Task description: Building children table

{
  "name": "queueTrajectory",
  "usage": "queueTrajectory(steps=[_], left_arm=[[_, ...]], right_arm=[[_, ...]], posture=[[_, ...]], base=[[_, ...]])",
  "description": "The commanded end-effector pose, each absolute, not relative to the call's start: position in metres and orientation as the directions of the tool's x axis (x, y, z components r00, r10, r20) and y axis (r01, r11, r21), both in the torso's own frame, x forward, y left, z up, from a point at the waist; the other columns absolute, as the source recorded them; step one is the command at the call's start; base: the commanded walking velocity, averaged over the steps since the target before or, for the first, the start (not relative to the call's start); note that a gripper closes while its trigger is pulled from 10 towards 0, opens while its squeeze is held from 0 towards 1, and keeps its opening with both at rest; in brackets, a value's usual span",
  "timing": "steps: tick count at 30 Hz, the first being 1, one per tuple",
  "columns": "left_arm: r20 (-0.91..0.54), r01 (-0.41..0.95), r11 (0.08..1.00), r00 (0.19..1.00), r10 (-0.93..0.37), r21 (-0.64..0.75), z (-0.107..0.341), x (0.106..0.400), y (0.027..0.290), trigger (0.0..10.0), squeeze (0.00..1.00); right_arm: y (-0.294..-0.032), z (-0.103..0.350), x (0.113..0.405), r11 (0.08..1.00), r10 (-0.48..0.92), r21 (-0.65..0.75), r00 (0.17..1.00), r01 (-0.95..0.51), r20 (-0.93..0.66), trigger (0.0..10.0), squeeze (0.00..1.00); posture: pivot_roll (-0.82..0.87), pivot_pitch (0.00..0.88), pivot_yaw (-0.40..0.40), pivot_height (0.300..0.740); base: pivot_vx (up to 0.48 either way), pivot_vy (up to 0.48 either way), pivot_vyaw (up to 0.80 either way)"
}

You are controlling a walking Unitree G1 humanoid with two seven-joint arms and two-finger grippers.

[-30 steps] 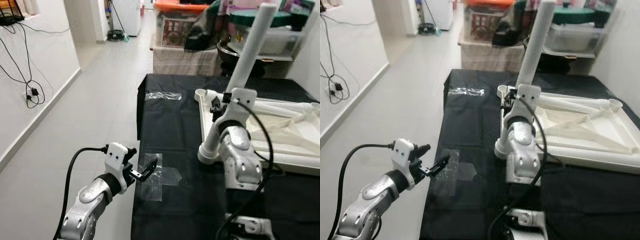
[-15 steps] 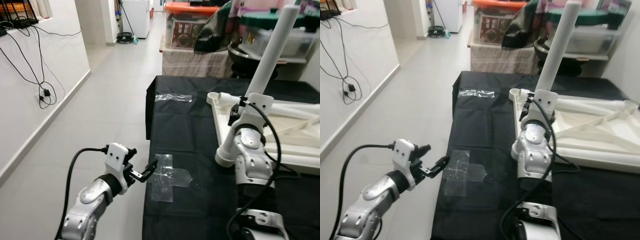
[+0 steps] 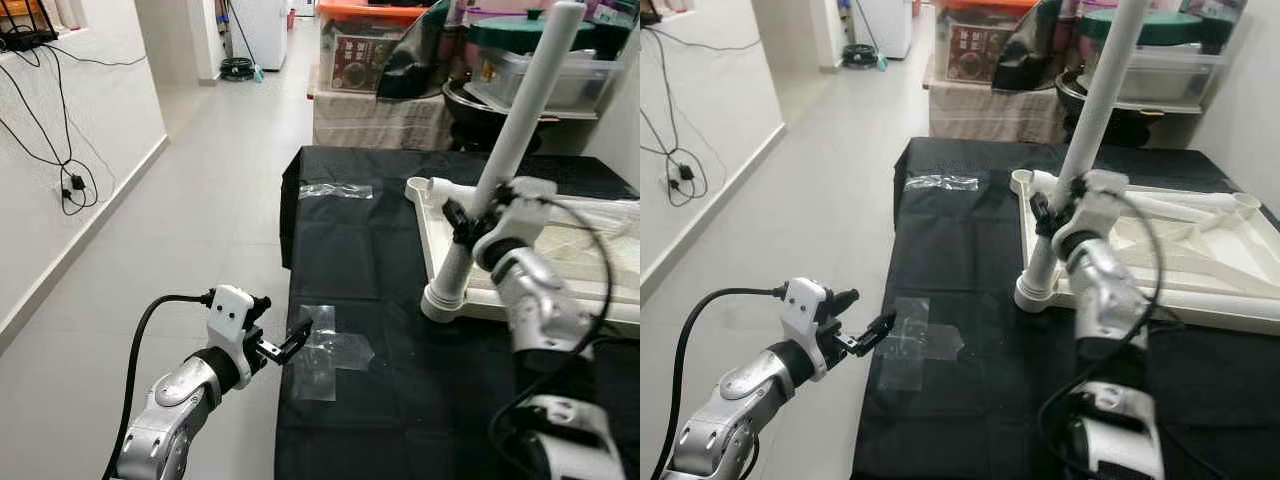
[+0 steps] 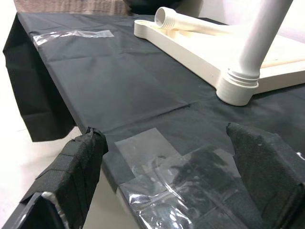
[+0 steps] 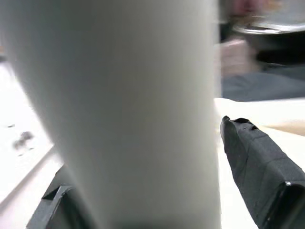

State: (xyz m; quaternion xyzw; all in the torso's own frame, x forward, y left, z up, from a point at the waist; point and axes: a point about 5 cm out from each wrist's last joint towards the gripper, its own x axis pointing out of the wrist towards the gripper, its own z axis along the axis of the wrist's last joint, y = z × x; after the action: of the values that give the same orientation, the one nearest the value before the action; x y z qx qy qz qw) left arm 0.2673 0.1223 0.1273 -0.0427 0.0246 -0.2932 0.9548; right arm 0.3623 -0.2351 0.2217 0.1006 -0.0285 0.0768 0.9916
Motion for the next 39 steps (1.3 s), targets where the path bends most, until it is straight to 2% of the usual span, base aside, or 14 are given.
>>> queueTrajectory(steps=[1, 5, 8, 9, 12, 18, 23, 25, 26, 27, 28, 30, 31, 39], left_arm=[[-0.034, 0.556, 0.825, 0.827, -0.561, -0.098, 0.124, 0.266, 0.122, 10.0, 0.00], [-0.032, 0.557, 0.825, 0.826, -0.562, -0.098, 0.124, 0.267, 0.122, 10.0, 0.00], [-0.030, 0.557, 0.825, 0.827, -0.562, -0.096, 0.125, 0.267, 0.122, 10.0, 0.00], [-0.030, 0.557, 0.825, 0.827, -0.562, -0.096, 0.125, 0.267, 0.122, 10.0, 0.00], [-0.029, 0.565, 0.819, 0.821, -0.570, -0.099, 0.125, 0.267, 0.121, 10.0, 0.00], [-0.031, 0.571, 0.815, 0.817, -0.576, -0.096, 0.125, 0.267, 0.120, 10.0, 0.00], [-0.030, 0.570, 0.816, 0.818, -0.575, -0.097, 0.125, 0.267, 0.120, 10.0, 0.00], [-0.030, 0.570, 0.816, 0.818, -0.575, -0.099, 0.125, 0.266, 0.119, 10.0, 0.00], [-0.030, 0.570, 0.816, 0.818, -0.575, -0.099, 0.125, 0.266, 0.119, 10.0, 0.00], [-0.030, 0.570, 0.816, 0.818, -0.575, -0.100, 0.125, 0.265, 0.119, 10.0, 0.00], [-0.030, 0.570, 0.816, 0.818, -0.575, -0.100, 0.125, 0.265, 0.119, 10.0, 0.00], [-0.032, 0.565, 0.818, 0.820, -0.571, -0.102, 0.124, 0.265, 0.120, 10.0, 0.00], [-0.033, 0.563, 0.820, 0.822, -0.569, -0.102, 0.124, 0.266, 0.121, 10.0, 0.00], [-0.035, 0.562, 0.821, 0.823, -0.567, -0.100, 0.125, 0.266, 0.120, 10.0, 0.00]], right_arm=[[-0.234, 0.222, 0.363, 0.938, 0.259, 0.217, 0.963, -0.270, 0.077, 10.0, 0.00], [-0.240, 0.230, 0.364, 0.887, 0.421, 0.170, 0.903, -0.429, 0.085, 10.0, 0.00], [-0.248, 0.228, 0.373, 0.931, 0.343, 0.110, 0.937, -0.348, 0.057, 10.0, 0.00], [-0.251, 0.226, 0.376, 0.948, 0.304, 0.083, 0.952, -0.307, 0.045, 0.0, 0.00], [-0.253, 0.229, 0.378, 0.949, 0.305, 0.060, 0.950, -0.309, 0.063, 0.0, 0.00], [-0.249, 0.231, 0.371, 0.855, 0.505, 0.082, 0.858, -0.512, 0.094, 0.0, 0.00], [-0.246, 0.228, 0.371, 0.871, 0.483, 0.052, 0.871, -0.488, 0.092, 0.0, 0.00], [-0.237, 0.217, 0.376, 0.946, 0.317, 0.049, 0.946, -0.320, 0.061, 0.0, 0.00], [-0.237, 0.217, 0.376, 0.946, 0.317, 0.049, 0.946, -0.320, 0.061, 0.0, 0.00], [-0.233, 0.209, 0.378, 0.985, 0.161, 0.060, 0.986, -0.164, 0.040, 0.0, 0.00], [-0.233, 0.209, 0.378, 0.985, 0.161, 0.060, 0.986, -0.164, 0.040, 0.0, 0.00], [-0.229, 0.187, 0.369, 0.972, -0.224, 0.070, 0.974, 0.225, -0.028, 0.0, 0.00], [-0.227, 0.179, 0.362, 0.941, -0.331, 0.060, 0.942, 0.334, -0.046, 0.0, 0.00], [-0.199, 0.168, 0.355, 0.890, -0.452, 0.011, 0.885, 0.456, -0.108, 0.0, 0.00]], posture=[[0.06, 0.000, -0.059, 0.740], [0.06, 0.000, -0.061, 0.740], [0.06, 0.000, -0.062, 0.740], [0.06, 0.000, -0.060, 0.740], [0.06, 0.000, -0.061, 0.740], [0.06, 0.000, -0.058, 0.740], [0.06, 0.000, -0.060, 0.740], [0.06, 0.000, -0.057, 0.740], [0.06, 0.000, -0.057, 0.740], [0.06, 0.000, -0.057, 0.740], [0.06, 0.000, -0.057, 0.740], [0.06, 0.000, -0.059, 0.740], [0.06, 0.000, -0.058, 0.740], [0.07, 0.000, -0.062, 0.740]], base=[[0.000, 0.000, 0.00], [0.000, 0.000, 0.00], [0.000, 0.000, 0.00], [0.000, 0.000, 0.00], [0.000, 0.000, 0.00], [0.000, 0.000, 0.00], [0.000, 0.000, 0.00], [0.000, 0.000, 0.00], [0.000, 0.000, 0.00], [0.000, 0.000, 0.00], [0.000, 0.000, 0.00], [0.000, 0.000, 0.00], [0.000, 0.000, 0.00], [0.000, 0.000, 0.00]])
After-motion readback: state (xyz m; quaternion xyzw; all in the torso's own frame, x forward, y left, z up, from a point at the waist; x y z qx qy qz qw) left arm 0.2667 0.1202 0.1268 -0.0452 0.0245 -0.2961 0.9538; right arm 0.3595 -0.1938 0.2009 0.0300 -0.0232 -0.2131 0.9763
